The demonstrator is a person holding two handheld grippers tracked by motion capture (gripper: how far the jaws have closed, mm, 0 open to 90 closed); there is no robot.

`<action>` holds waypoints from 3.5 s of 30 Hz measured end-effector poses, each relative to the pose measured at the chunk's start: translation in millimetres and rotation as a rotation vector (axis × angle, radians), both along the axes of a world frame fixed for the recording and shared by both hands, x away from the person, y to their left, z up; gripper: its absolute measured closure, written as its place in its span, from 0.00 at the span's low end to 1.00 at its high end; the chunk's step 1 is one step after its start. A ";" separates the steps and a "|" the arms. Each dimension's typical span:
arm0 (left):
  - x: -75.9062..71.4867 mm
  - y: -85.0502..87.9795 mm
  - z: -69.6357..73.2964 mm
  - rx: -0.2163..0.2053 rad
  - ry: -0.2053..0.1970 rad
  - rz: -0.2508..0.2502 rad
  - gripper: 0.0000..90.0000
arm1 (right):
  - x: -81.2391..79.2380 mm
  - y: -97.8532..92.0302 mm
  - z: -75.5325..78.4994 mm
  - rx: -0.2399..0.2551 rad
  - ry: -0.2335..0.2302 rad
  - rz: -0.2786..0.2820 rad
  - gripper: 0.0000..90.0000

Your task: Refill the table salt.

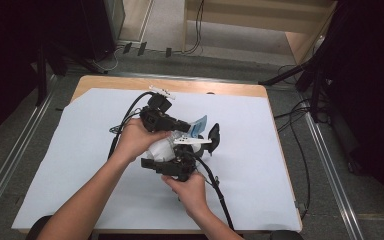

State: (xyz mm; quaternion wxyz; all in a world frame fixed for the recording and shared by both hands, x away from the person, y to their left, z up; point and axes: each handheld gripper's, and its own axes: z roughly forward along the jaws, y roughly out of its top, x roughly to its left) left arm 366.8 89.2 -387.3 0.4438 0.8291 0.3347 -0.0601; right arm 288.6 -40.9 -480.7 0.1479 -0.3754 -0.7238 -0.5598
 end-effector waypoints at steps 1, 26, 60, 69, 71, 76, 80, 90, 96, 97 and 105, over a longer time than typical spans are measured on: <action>0.2 0.0 -0.2 0.000 0.000 -0.001 0.98 | 0.0 0.0 0.0 -0.001 0.000 0.001 0.60; 0.1 -1.6 2.5 0.022 0.001 -0.010 0.98 | -1.0 1.2 0.9 -0.010 -0.014 -0.002 0.61; -0.3 -3.3 3.2 0.023 -0.003 -0.017 0.98 | -1.9 0.9 1.5 -0.018 -0.021 -0.012 0.61; 0.6 -4.8 4.5 0.032 0.000 -0.019 0.98 | -1.4 1.0 2.8 -0.016 -0.013 -0.006 0.60; 0.6 -4.8 4.4 0.031 0.000 -0.019 0.98 | -1.3 0.8 3.0 -0.013 -0.012 -0.008 0.61; 0.6 -4.8 4.7 0.024 -0.001 -0.019 0.98 | -1.4 0.9 3.1 -0.005 -0.009 -0.014 0.61; 0.7 -4.7 5.0 0.025 -0.002 -0.019 0.98 | -1.0 0.7 3.2 0.003 0.000 -0.016 0.62; 1.5 -5.0 4.1 0.024 0.000 -0.019 0.98 | -0.6 0.6 2.9 0.003 0.009 -0.020 0.62; 1.5 -5.1 3.9 0.026 0.001 -0.020 0.98 | -0.6 0.5 2.8 -0.003 0.006 -0.021 0.62; 1.6 -5.1 3.9 0.026 0.001 -0.021 0.98 | -0.5 0.6 2.7 -0.003 0.006 -0.021 0.62; 1.5 -5.2 4.3 0.029 0.002 -0.019 0.98 | -0.2 1.0 2.3 0.010 0.025 -0.023 0.63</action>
